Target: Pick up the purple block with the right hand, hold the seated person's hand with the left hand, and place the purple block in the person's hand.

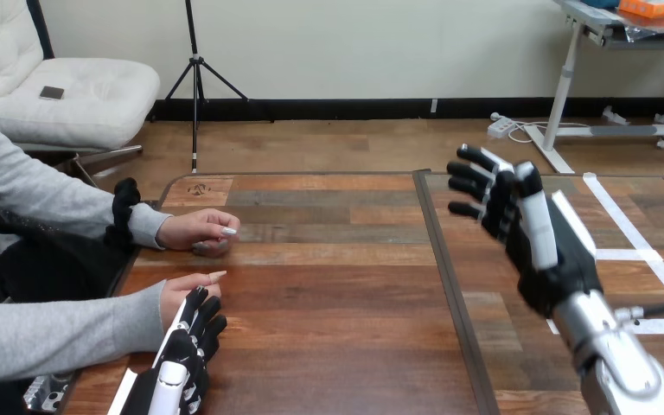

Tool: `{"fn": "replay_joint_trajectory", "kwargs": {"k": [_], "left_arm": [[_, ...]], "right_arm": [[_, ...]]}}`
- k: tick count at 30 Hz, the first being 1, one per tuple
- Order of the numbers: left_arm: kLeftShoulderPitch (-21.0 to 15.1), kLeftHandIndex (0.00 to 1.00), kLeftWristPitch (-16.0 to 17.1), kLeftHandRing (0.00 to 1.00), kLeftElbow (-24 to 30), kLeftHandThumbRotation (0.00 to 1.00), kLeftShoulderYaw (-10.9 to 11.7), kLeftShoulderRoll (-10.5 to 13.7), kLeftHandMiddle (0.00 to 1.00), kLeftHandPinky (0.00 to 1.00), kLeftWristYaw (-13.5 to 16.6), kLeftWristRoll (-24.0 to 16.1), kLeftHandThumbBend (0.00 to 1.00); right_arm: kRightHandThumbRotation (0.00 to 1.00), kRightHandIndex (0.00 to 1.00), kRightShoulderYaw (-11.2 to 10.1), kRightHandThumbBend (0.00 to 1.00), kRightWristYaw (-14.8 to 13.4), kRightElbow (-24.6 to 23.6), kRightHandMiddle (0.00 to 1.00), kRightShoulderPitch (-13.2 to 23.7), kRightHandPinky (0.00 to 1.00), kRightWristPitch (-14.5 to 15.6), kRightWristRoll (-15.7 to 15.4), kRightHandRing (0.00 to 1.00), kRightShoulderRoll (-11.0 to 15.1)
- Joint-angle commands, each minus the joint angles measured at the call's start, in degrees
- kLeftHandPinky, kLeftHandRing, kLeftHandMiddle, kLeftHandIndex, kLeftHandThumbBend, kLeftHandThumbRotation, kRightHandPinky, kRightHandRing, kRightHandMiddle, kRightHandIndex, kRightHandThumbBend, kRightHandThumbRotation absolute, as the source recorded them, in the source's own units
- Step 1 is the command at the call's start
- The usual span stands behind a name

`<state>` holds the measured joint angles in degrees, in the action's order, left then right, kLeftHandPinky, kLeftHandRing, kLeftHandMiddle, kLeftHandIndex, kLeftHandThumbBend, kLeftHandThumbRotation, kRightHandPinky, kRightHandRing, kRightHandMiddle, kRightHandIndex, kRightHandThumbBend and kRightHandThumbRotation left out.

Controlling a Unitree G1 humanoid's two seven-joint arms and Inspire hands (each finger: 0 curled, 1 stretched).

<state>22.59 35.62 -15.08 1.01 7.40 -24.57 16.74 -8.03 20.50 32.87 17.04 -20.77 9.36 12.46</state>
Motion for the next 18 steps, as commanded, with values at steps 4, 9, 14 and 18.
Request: {"fn": "replay_joint_trajectory", "kwargs": {"k": [4, 9, 14, 18], "left_arm": [[-3.5, 1.0, 2.9, 0.99, 0.1, 1.0, 0.5, -1.5, 0.99, 1.0, -1.1, 0.9, 0.58], [-3.6, 1.0, 3.2, 0.99, -0.4, 1.0, 0.7, -1.7, 0.99, 1.0, -0.8, 0.7, 0.58], [-4.2, 0.99, 4.6, 0.98, -1.5, 1.0, 1.0, -1.9, 0.98, 1.0, -0.7, 0.4, 0.59], [-4.3, 0.99, 4.7, 0.97, -1.7, 1.0, 1.0, -1.7, 0.98, 1.0, -0.8, 0.4, 0.61]], "right_arm": [[1.0, 0.86, 0.3, 0.92, -7.0, 12.0, 0.86, 19.3, 0.8, -4.5, -6.9, 0.88, 4.9], [1.0, 0.86, 1.0, 0.85, -9.5, 17.1, 0.86, 23.4, 0.81, -4.7, -9.5, 0.88, 6.5], [1.0, 0.87, 2.0, 0.77, -11.9, 23.3, 0.88, 28.1, 0.82, -3.5, -12.3, 0.89, 8.4], [1.0, 0.89, 3.2, 0.71, -13.7, 26.8, 0.9, 31.1, 0.85, -2.9, -14.9, 0.91, 9.6]]}}
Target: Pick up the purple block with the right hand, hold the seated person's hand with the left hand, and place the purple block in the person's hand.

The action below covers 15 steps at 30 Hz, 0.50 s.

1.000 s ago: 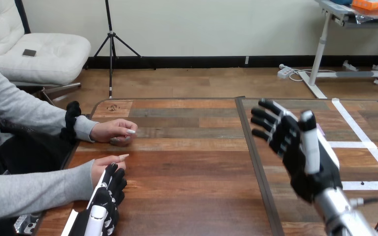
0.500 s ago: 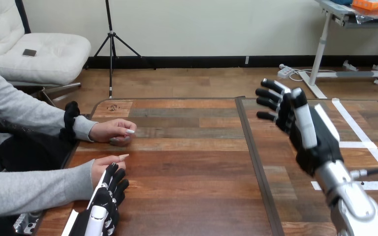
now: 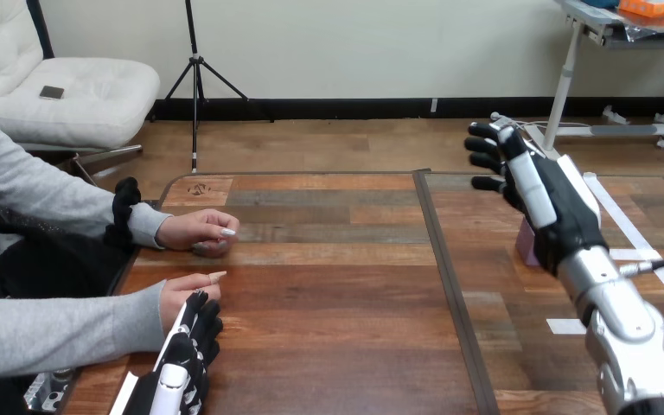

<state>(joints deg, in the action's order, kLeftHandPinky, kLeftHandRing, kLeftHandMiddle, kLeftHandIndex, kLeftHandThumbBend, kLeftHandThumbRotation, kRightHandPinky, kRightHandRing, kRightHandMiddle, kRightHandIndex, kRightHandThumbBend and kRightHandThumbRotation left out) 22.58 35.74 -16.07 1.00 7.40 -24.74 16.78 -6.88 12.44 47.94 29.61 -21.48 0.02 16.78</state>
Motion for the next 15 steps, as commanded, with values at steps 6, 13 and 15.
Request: {"fn": "replay_joint_trajectory", "kwargs": {"k": [6, 13, 15], "left_arm": [[-4.6, 0.99, 5.0, 0.97, -1.6, 1.0, 1.2, -1.6, 0.97, 1.0, -1.1, 0.8, 0.63], [-4.3, 0.99, 4.3, 0.97, -1.0, 1.0, 1.0, -1.5, 0.97, 1.0, -0.8, 0.7, 0.64], [-4.2, 0.99, 4.3, 0.97, -0.9, 1.0, 1.0, -1.5, 0.97, 1.0, -0.7, 0.5, 0.63]], "right_arm": [[1.0, 0.89, 5.6, 0.72, -11.0, 16.1, 0.91, 22.8, 0.86, 1.0, -11.9, 0.91, 7.3], [1.0, 0.9, 8.7, 0.79, -12.8, 19.8, 0.92, 27.0, 0.86, 4.7, -16.8, 0.91, 8.8], [1.0, 0.9, 9.6, 0.8, -13.1, 20.5, 0.92, 28.0, 0.84, 5.8, -18.2, 0.91, 9.1]]}}
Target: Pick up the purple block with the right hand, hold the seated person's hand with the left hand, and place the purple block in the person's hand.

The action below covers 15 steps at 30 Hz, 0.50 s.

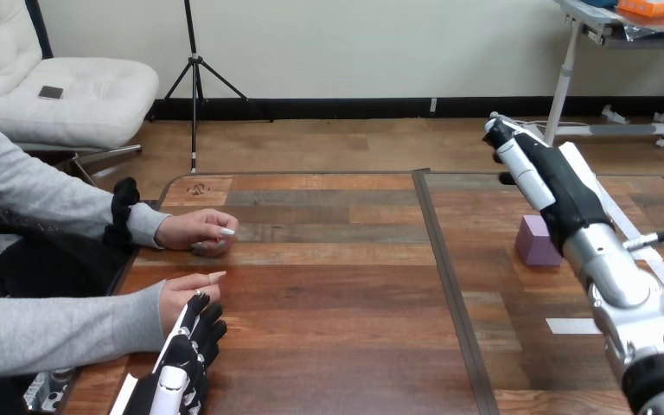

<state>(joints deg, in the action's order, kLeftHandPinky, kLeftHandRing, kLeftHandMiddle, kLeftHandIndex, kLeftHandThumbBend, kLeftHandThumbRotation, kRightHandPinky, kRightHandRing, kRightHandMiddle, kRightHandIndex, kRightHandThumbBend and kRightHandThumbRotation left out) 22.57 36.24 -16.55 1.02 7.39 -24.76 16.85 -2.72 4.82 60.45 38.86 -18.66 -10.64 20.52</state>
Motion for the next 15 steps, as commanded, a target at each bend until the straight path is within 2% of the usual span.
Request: {"fn": "replay_joint_trajectory", "kwargs": {"k": [1, 6, 9, 13, 15], "left_arm": [[-4.2, 0.99, 3.8, 0.97, -0.4, 1.0, 1.0, -1.5, 0.97, 1.0, -0.6, 0.4, 0.64], [-3.9, 0.99, 3.2, 0.98, 0.1, 1.0, 0.9, -1.3, 0.97, 1.0, -0.5, 0.3, 0.66], [-3.7, 1.0, 2.7, 0.98, 0.6, 1.0, 0.8, -1.1, 0.98, 1.0, -0.7, 0.4, 0.66], [-3.8, 0.99, 3.7, 0.98, -0.3, 1.0, 0.8, -1.2, 0.98, 1.0, -1.9, 1.5, 0.64], [-3.8, 0.99, 3.8, 0.99, -0.4, 1.0, 0.8, -1.2, 0.98, 1.0, -2.1, 1.6, 0.63]], "right_arm": [[1.0, 0.9, 5.9, 0.8, -5.5, 8.3, 0.92, 19.2, 0.83, 3.5, -8.1, 0.91, 5.5], [0.99, 0.92, 7.3, 0.79, -5.6, 9.9, 0.92, 20.7, 0.82, 5.3, -10.6, 0.9, 5.8], [1.0, 0.93, 9.1, 0.8, -5.7, 10.9, 0.92, 21.8, 0.81, 6.8, -13.1, 0.91, 6.3], [0.99, 0.94, 13.3, 0.84, -5.5, 12.2, 0.95, 23.4, 0.84, 10.2, -18.1, 0.93, 6.9], [0.99, 0.95, 13.8, 0.86, -5.5, 12.6, 0.96, 23.7, 0.85, 10.7, -19.0, 0.94, 6.9]]}}
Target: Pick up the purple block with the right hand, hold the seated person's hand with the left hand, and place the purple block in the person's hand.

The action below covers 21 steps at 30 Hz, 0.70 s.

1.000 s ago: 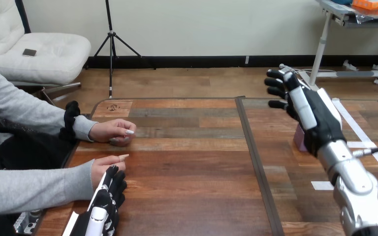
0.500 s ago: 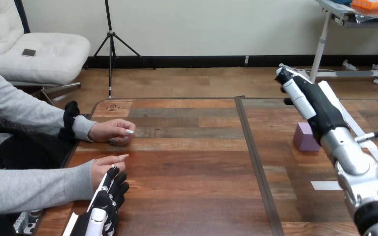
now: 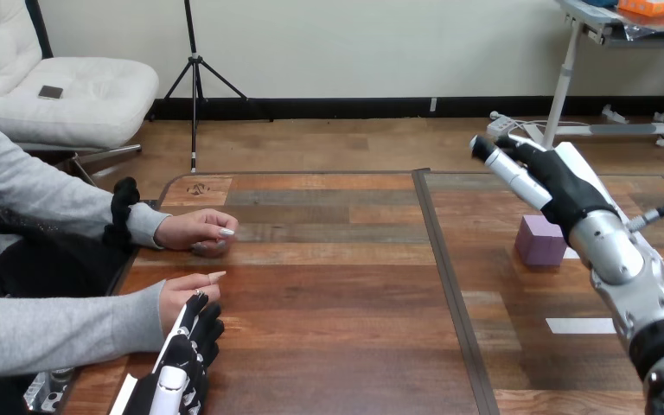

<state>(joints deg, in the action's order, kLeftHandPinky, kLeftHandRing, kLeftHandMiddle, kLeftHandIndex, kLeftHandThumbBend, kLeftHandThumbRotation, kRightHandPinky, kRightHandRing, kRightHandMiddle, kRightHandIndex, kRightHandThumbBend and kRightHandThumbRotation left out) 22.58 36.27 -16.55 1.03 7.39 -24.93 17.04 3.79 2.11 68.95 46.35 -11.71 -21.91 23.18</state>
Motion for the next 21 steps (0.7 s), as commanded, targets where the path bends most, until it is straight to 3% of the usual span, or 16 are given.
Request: {"fn": "replay_joint_trajectory", "kwargs": {"k": [1, 10, 21], "left_arm": [[-3.7, 0.99, 3.8, 0.99, -0.5, 1.0, 0.8, -1.1, 0.98, 1.0, -2.0, 1.4, 0.63], [-3.6, 0.98, 3.8, 0.98, -0.3, 1.0, 1.1, -0.4, 0.98, 1.0, -2.8, 1.1, 0.63], [-3.7, 0.97, 3.6, 0.97, -0.8, 1.0, 1.3, -1.0, 0.98, 1.0, -4.8, 3.1, 0.64]], "right_arm": [[1.0, 0.96, 7.7, 0.86, -2.7, 4.3, 0.96, 16.4, 0.85, 4.3, -8.4, 0.95, 4.3], [0.99, 0.98, 11.1, 0.88, -1.6, 5.9, 0.99, 17.4, 0.94, 8.2, -12.9, 0.99, 4.2], [0.98, 1.0, 12.6, 0.92, -1.2, 6.9, 1.0, 17.6, 1.0, 10.8, -14.8, 1.0, 3.3]]}}
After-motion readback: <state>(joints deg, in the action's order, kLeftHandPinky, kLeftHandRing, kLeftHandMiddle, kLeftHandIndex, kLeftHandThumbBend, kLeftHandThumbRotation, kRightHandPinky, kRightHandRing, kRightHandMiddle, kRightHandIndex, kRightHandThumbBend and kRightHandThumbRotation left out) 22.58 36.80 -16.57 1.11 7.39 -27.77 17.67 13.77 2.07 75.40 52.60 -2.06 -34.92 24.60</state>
